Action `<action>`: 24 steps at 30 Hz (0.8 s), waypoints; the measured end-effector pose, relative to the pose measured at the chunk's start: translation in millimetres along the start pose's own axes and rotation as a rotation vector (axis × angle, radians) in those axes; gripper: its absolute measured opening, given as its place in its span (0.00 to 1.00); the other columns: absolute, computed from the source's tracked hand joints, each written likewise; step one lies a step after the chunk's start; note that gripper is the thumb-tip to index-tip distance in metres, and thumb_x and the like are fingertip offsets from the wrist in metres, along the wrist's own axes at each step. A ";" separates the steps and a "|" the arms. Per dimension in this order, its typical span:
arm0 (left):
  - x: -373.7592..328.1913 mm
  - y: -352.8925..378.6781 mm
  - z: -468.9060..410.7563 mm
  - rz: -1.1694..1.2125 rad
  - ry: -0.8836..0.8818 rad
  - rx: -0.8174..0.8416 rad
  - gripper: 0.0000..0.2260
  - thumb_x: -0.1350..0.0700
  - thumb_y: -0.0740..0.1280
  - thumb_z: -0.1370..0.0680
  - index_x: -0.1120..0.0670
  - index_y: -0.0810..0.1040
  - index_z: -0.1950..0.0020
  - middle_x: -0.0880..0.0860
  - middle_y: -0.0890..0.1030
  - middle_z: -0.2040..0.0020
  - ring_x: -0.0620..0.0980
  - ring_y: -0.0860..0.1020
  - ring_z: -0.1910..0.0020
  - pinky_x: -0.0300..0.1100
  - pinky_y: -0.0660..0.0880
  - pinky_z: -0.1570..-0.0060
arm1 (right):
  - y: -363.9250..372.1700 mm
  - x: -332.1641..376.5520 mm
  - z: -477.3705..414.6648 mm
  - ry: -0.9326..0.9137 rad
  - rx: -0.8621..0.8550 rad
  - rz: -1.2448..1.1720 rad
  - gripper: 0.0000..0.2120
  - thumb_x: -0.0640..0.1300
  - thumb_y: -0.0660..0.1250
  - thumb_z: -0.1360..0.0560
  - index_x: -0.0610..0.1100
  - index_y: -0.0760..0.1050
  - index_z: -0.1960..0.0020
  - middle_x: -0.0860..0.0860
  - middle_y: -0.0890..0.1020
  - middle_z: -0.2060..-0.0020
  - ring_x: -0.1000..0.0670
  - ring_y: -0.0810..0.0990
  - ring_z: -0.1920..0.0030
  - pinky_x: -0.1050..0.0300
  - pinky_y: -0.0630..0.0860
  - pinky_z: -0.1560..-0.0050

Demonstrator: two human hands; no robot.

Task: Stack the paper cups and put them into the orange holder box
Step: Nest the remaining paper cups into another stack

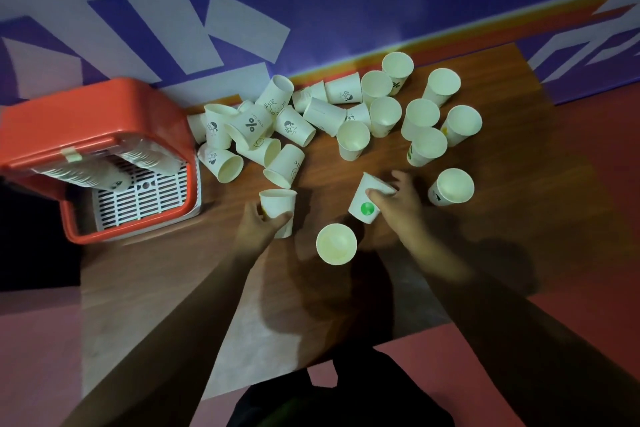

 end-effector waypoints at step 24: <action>-65.0 -12.5 76.8 0.129 0.471 0.278 0.36 0.53 0.80 0.29 0.44 0.67 0.25 0.46 0.69 0.29 0.41 0.69 0.30 0.33 0.72 0.38 | 56.0 -15.2 104.5 -0.494 0.164 0.492 0.48 0.52 0.81 0.38 0.49 0.61 0.25 0.49 0.62 0.28 0.44 0.69 0.31 0.48 0.74 0.35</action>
Point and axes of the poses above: each hand's wrist, its own z-axis away from the middle knuckle, its own y-axis out of the palm, x = y × z, the point moved 6 cm from there along -z, towards the middle knuckle
